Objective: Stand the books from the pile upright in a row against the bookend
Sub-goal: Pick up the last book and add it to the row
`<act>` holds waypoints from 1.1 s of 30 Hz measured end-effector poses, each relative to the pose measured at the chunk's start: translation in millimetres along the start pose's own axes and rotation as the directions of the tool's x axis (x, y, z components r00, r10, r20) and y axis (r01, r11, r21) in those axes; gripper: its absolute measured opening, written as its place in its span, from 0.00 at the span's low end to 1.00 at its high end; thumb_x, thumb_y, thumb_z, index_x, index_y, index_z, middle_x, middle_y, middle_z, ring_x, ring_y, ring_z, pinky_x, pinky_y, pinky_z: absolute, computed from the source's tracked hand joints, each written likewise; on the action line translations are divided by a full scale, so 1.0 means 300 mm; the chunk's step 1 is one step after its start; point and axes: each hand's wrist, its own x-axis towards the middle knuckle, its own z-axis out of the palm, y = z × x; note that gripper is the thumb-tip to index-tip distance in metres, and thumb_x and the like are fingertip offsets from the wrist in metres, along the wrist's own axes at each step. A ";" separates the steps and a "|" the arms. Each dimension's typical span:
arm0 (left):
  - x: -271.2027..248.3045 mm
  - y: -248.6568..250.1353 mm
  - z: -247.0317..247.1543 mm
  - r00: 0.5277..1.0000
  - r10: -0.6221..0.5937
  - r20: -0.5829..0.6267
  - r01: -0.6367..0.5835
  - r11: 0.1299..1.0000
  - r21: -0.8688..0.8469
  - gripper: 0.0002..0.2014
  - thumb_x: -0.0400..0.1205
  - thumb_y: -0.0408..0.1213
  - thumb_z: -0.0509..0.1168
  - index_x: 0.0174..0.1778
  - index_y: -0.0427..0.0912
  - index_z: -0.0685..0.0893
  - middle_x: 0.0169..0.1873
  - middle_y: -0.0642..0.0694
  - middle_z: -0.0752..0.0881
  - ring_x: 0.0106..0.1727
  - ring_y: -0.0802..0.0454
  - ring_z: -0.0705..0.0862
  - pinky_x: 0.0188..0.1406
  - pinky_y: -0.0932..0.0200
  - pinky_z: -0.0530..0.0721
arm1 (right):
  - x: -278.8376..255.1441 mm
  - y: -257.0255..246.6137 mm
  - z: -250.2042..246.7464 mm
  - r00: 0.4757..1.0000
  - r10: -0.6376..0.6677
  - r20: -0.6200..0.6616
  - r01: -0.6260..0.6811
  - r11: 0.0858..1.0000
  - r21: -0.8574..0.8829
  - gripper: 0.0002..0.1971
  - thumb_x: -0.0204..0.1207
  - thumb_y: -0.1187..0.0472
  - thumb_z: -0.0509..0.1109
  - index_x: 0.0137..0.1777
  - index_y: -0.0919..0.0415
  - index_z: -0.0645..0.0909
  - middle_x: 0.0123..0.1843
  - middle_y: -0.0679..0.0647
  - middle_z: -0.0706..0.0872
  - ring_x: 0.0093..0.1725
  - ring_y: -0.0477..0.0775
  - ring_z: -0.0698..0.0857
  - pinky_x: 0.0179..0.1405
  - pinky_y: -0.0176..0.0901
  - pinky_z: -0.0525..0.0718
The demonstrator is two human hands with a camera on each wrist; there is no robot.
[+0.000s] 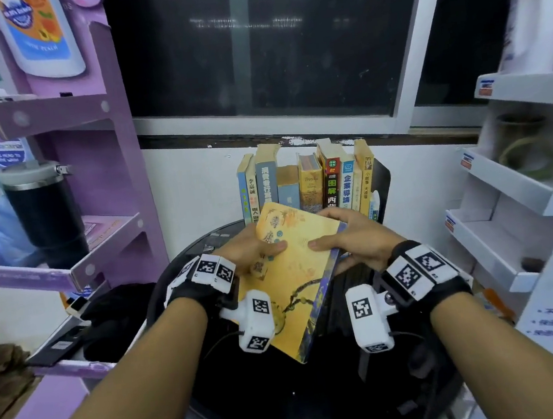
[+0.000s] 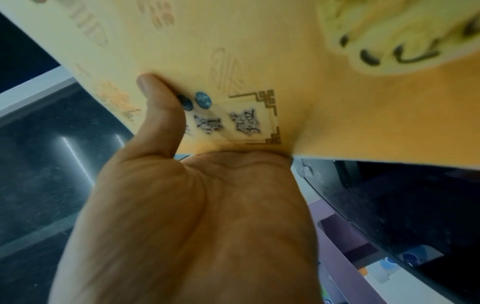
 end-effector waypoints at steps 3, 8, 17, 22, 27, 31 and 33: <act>0.032 0.029 0.049 1.000 0.009 -0.003 -0.009 1.000 0.003 0.22 0.74 0.39 0.76 0.61 0.41 0.77 0.62 0.38 0.85 0.62 0.37 0.84 0.64 0.35 0.81 | -0.033 0.000 -0.058 0.998 -0.052 -0.022 0.051 0.998 -0.024 0.18 0.77 0.67 0.73 0.64 0.52 0.78 0.56 0.57 0.89 0.48 0.60 0.92 0.36 0.59 0.92; 0.096 0.090 0.160 0.997 0.064 -0.049 -0.066 0.997 -0.029 0.21 0.77 0.36 0.74 0.63 0.40 0.76 0.58 0.43 0.86 0.58 0.42 0.85 0.64 0.42 0.82 | -0.079 0.000 -0.168 0.981 -0.139 -0.136 0.125 0.987 -0.105 0.20 0.76 0.68 0.74 0.67 0.57 0.78 0.51 0.57 0.90 0.42 0.60 0.93 0.28 0.54 0.91; 0.190 0.193 0.334 0.906 0.322 -0.276 -0.292 0.945 0.145 0.19 0.78 0.36 0.72 0.64 0.45 0.77 0.52 0.51 0.81 0.53 0.54 0.81 0.49 0.63 0.79 | -0.139 0.014 -0.370 0.954 -0.121 -0.273 0.055 0.970 -0.238 0.15 0.74 0.67 0.76 0.60 0.59 0.82 0.45 0.61 0.92 0.38 0.60 0.92 0.33 0.60 0.91; 0.238 0.251 0.381 0.723 0.549 -0.419 -0.416 0.831 0.370 0.18 0.76 0.35 0.72 0.61 0.46 0.80 0.56 0.49 0.81 0.58 0.53 0.80 0.62 0.54 0.80 | -0.155 0.040 -0.435 0.935 -0.100 -0.339 0.008 0.964 -0.264 0.15 0.73 0.67 0.76 0.58 0.58 0.82 0.44 0.62 0.92 0.38 0.61 0.92 0.34 0.62 0.91; 0.281 0.299 0.411 0.582 0.741 -0.335 -0.377 0.611 0.696 0.26 0.74 0.39 0.70 0.70 0.49 0.75 0.64 0.48 0.76 0.68 0.50 0.72 0.68 0.58 0.69 | -0.146 0.055 -0.475 0.922 -0.080 -0.378 -0.021 0.966 -0.257 0.14 0.73 0.68 0.76 0.57 0.59 0.82 0.43 0.62 0.92 0.35 0.60 0.92 0.29 0.56 0.90; 0.333 0.296 0.440 0.606 0.774 -0.184 -0.258 0.410 0.875 0.36 0.73 0.50 0.70 0.77 0.47 0.67 0.73 0.47 0.70 0.77 0.46 0.64 0.80 0.47 0.58 | -0.142 0.056 -0.505 0.910 -0.077 -0.407 -0.039 0.962 -0.269 0.12 0.73 0.68 0.75 0.55 0.58 0.82 0.42 0.62 0.91 0.34 0.60 0.92 0.27 0.54 0.90; 0.362 0.290 0.449 0.652 0.746 -0.138 -0.212 0.354 0.911 0.40 0.71 0.53 0.70 0.78 0.46 0.63 0.76 0.46 0.67 0.81 0.44 0.59 0.83 0.43 0.50 | -0.143 0.056 -0.519 0.902 -0.086 -0.424 -0.041 0.959 -0.281 0.12 0.74 0.68 0.75 0.56 0.58 0.82 0.41 0.61 0.91 0.32 0.58 0.91 0.25 0.50 0.89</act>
